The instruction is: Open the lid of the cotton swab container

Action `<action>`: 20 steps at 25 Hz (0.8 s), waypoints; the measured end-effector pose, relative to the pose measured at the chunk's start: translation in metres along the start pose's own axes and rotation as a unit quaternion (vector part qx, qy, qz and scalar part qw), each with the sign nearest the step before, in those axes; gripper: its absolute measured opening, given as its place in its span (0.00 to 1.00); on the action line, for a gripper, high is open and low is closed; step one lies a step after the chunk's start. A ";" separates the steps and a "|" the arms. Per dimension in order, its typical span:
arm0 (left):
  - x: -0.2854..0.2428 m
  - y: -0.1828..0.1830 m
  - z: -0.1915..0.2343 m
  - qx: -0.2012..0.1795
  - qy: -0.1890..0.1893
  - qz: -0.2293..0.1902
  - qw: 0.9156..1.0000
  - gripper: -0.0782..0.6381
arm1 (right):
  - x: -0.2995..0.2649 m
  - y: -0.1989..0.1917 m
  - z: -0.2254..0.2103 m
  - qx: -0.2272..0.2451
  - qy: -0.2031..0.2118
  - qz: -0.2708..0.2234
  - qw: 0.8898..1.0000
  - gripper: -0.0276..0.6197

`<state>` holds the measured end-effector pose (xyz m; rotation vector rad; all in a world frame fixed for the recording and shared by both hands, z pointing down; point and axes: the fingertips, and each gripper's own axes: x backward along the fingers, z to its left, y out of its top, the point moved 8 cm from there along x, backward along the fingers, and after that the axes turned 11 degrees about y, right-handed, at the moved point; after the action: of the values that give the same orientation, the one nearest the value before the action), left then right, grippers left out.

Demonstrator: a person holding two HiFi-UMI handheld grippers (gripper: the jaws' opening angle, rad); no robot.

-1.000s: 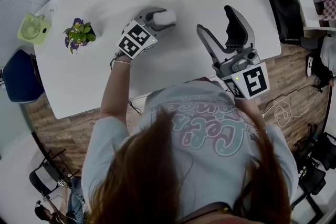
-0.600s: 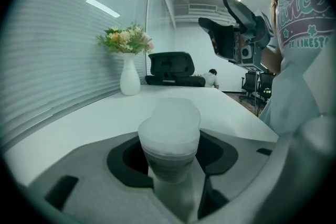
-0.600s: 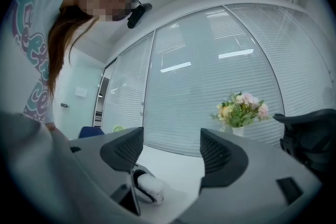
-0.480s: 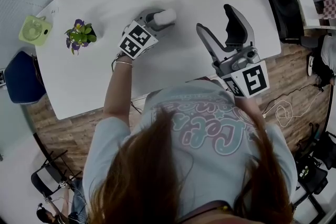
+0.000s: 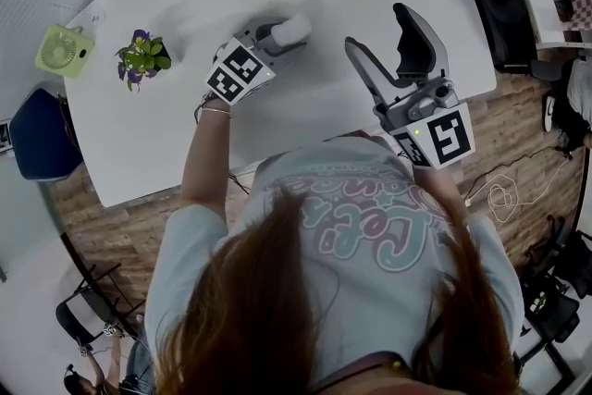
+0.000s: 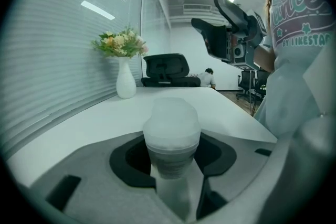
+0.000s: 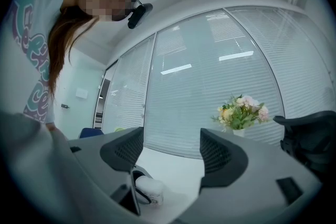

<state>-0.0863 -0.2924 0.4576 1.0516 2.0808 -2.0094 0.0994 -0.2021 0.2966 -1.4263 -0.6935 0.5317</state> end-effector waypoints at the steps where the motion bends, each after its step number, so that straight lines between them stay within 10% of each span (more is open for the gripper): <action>1: 0.002 0.002 0.000 -0.002 0.000 -0.001 1.000 0.39 | 0.000 0.001 0.001 0.000 0.001 -0.001 1.000 0.55; 20: 0.084 0.051 -0.015 -0.048 -0.039 -0.049 0.997 0.39 | -0.022 0.004 0.037 0.014 0.052 -0.006 0.999 0.55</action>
<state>-0.1187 -0.2479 0.3745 0.8570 2.2028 -1.9363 0.0584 -0.1911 0.2904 -1.4131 -0.6090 0.4540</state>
